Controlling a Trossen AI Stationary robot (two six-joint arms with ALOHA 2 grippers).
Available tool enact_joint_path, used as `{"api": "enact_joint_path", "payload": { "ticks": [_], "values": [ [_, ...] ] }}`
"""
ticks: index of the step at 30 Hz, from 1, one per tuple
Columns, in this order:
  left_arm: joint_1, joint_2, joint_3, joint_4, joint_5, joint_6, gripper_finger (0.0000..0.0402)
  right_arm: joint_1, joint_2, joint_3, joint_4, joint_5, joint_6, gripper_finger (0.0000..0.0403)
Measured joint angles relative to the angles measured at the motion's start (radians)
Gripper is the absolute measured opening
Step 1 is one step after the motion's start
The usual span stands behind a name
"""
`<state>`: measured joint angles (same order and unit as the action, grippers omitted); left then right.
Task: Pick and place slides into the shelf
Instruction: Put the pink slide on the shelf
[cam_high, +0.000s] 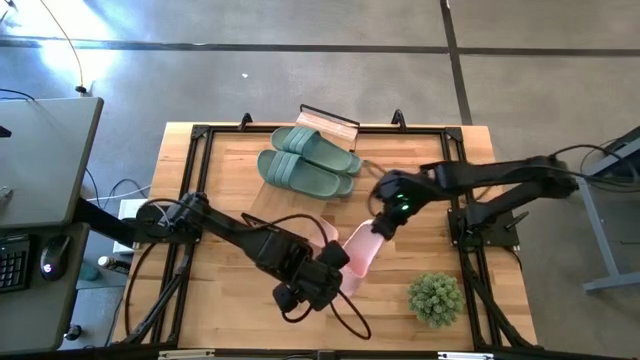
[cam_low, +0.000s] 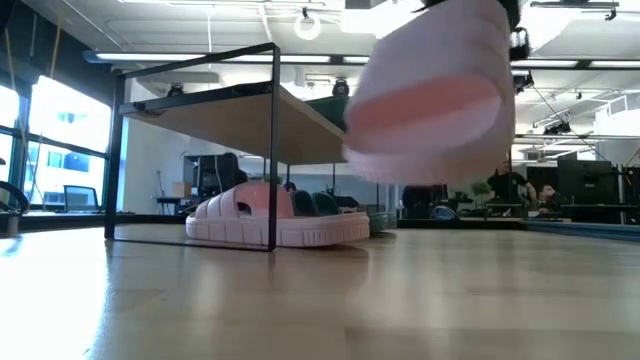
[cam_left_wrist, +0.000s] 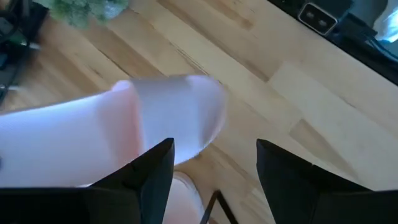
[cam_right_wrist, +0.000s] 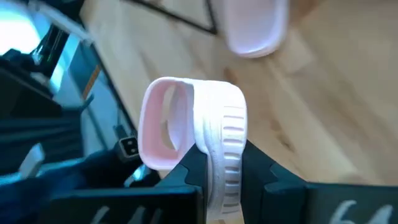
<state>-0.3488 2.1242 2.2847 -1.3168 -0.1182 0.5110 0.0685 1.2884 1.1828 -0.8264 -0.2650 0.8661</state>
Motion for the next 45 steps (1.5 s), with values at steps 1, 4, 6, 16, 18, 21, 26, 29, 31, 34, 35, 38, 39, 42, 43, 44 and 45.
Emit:
{"api": "enact_joint_path", "payload": {
  "ticks": [1, 4, 6, 16, 18, 21, 26, 29, 31, 34, 35, 38, 39, 42, 43, 44, 45],
  "values": [
    [0.001, 0.000, 0.015, -0.010, -0.003, -0.001, 0.0211, 0.000, -0.030, 0.000, -0.023, 0.027, 0.011, 0.0025],
    [0.001, 0.000, 0.060, -0.044, -0.007, -0.002, 0.0211, -0.001, -0.123, 0.000, -0.090, 0.118, 0.048, 0.0025],
    [0.001, -0.003, 0.073, -0.048, -0.007, -0.002, 0.0211, -0.001, -0.182, 0.000, -0.133, 0.182, 0.082, 0.0023],
    [0.001, -0.067, 0.072, -0.124, -0.060, -0.011, 0.0211, -0.001, -0.430, -0.026, -0.286, 0.395, 0.299, 0.0021],
    [0.002, -0.088, 0.072, -0.125, -0.074, -0.011, 0.0210, -0.001, -0.484, -0.067, -0.279, 0.397, 0.354, 0.0021],
    [0.002, -0.122, 0.072, -0.129, -0.078, -0.010, 0.0202, 0.000, -0.566, -0.174, -0.224, 0.386, 0.448, 0.0021],
    [0.002, -0.162, 0.072, -0.136, -0.099, 0.005, 0.0181, 0.000, -0.689, -0.437, -0.005, 0.401, 0.557, 0.0021],
    [0.002, -0.180, 0.072, -0.161, -0.102, 0.006, 0.0169, 0.000, -0.751, -0.560, 0.091, 0.434, 0.610, 0.0021],
    [0.002, -0.187, 0.072, -0.175, -0.102, 0.008, 0.0164, 0.000, -0.782, -0.630, 0.126, 0.458, 0.645, 0.0021],
    [0.002, -0.193, 0.072, -0.180, -0.102, 0.021, 0.0159, 0.000, -0.809, -0.706, 0.187, 0.498, 0.674, 0.0021],
    [0.002, -0.194, 0.072, -0.180, -0.101, 0.029, 0.0158, 0.000, -0.815, -0.724, 0.201, 0.510, 0.681, 0.0020],
    [0.004, -0.208, 0.065, -0.164, -0.077, 0.042, 0.0157, 0.000, -0.819, -0.764, 0.241, 0.559, 0.697, 0.0020],
    [0.011, -0.212, 0.061, -0.139, -0.063, 0.050, 0.0157, 0.000, -0.819, -0.774, 0.249, 0.577, 0.698, 0.0020],
    [0.012, -0.220, 0.047, -0.082, -0.011, 0.085, 0.0157, 0.000, -0.810, -0.799, 0.285, 0.626, 0.713, 0.0020],
    [0.017, -0.220, 0.045, -0.050, 0.003, 0.102, 0.0157, -0.001, -0.805, -0.804, 0.298, 0.630, 0.722, 0.0020],
    [0.018, -0.220, 0.045, -0.029, 0.019, 0.112, 0.0156, -0.001, -0.797, -0.808, 0.303, 0.631, 0.728, 0.0020],
    [0.023, -0.220, 0.044, -0.016, 0.035, 0.124, 0.0156, 0.000, -0.783, -0.811, 0.309, 0.630, 0.730, 0.0020]
  ]
}}
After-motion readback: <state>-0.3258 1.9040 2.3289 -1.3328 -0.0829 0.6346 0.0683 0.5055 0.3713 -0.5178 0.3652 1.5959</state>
